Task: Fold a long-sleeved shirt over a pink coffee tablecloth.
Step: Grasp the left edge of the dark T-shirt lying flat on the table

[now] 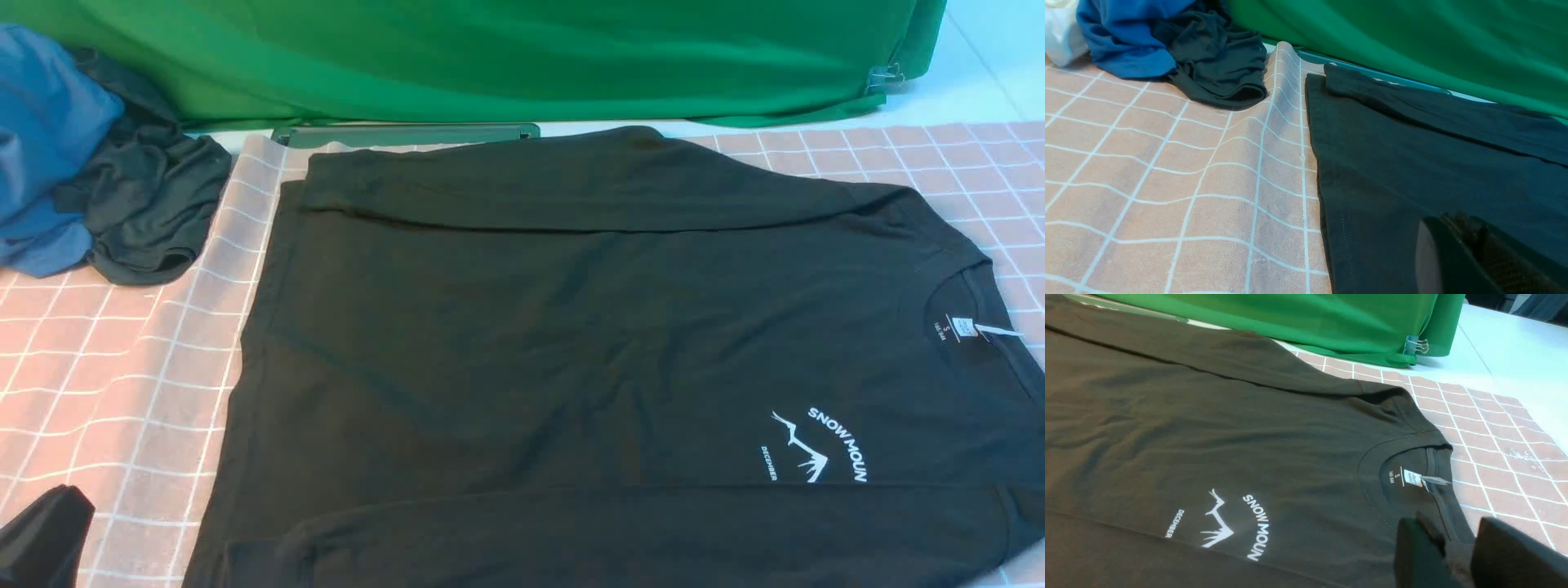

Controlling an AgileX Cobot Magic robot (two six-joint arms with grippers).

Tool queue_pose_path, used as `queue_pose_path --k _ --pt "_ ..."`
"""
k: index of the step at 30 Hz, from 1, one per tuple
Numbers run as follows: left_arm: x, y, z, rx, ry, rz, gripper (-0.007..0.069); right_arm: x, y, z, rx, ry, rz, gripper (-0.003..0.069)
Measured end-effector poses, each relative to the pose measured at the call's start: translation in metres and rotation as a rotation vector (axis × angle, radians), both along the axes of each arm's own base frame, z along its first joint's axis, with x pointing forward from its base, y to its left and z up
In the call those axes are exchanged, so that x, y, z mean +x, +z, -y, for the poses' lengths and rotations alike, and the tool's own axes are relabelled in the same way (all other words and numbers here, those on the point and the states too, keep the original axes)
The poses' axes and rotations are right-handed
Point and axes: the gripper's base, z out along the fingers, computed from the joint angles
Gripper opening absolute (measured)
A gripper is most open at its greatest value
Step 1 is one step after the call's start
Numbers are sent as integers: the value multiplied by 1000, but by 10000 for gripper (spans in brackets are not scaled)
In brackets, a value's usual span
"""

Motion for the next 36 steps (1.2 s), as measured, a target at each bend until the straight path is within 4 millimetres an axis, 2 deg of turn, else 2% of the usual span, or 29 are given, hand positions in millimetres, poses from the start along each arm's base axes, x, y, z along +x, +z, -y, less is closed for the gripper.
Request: queue_pose_path --k 23,31,36 --pt "0 1 0 2 1 12 14 0 0 0 0 0 0 242" --pt "1 11 2 -224 -1 117 14 0 0 0 0 0 2 242" --pt "1 24 -2 -415 30 260 14 0 2 0 33 -1 15 242"
